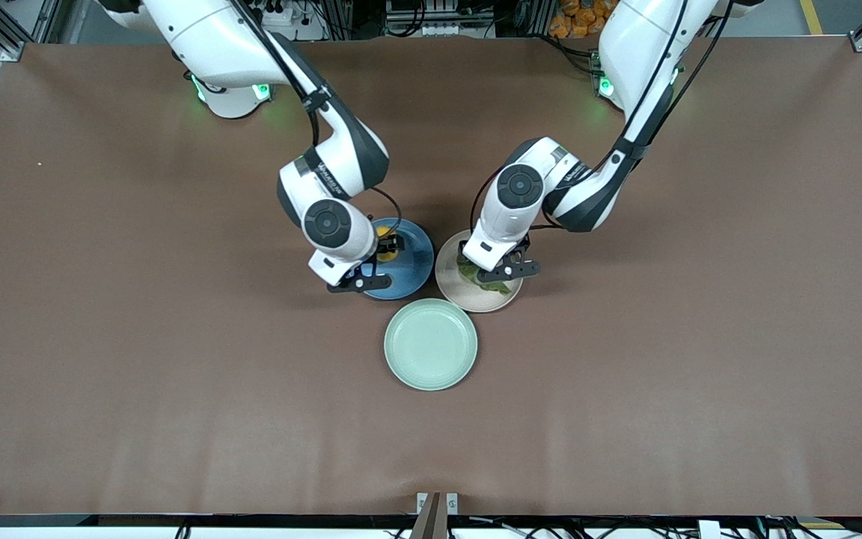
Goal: Pick lemon and lettuce from blue and beige plates
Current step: 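Lower and close the right gripper on the lemon while the left grasps lettuce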
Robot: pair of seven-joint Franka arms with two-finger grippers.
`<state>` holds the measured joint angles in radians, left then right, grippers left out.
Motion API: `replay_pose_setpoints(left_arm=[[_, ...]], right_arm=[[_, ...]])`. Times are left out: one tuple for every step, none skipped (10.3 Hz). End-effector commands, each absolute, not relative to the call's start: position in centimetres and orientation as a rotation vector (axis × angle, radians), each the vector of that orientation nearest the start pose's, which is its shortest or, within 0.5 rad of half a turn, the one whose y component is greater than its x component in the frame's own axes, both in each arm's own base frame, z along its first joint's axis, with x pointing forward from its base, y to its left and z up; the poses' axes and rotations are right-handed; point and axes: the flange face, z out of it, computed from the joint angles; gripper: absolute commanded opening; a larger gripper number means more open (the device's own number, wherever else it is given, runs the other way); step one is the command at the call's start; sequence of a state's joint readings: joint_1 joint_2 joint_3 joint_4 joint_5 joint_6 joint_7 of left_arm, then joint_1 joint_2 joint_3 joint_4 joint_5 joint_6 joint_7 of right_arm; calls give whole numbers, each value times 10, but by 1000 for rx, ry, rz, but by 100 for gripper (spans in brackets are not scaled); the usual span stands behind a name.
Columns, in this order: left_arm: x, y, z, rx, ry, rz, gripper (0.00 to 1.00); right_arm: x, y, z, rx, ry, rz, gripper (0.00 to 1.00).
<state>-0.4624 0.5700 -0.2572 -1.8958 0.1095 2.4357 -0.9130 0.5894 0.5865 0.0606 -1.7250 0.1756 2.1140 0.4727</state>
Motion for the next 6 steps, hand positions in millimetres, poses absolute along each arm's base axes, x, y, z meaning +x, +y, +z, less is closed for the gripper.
replay_pose_setpoints(left_arm=[[481, -416, 198, -3157, -241, 68, 47], [480, -416, 194, -3155, -243, 74, 26], [481, -415, 195, -3157, -248, 71, 17], [482, -416, 190, -3155, -254, 80, 3], [487, -419, 188, -3158, -298, 77, 0], [491, -418, 192, -3159, -334, 65, 0]], right_arm=[[504, 411, 219, -3074, -54, 409, 100], [501, 414, 214, -3078, -55, 415, 100], [499, 415, 208, -3081, -57, 421, 100], [496, 416, 203, -3083, -63, 427, 100], [495, 419, 202, -3085, -71, 423, 100], [495, 418, 201, -3090, -81, 411, 73]])
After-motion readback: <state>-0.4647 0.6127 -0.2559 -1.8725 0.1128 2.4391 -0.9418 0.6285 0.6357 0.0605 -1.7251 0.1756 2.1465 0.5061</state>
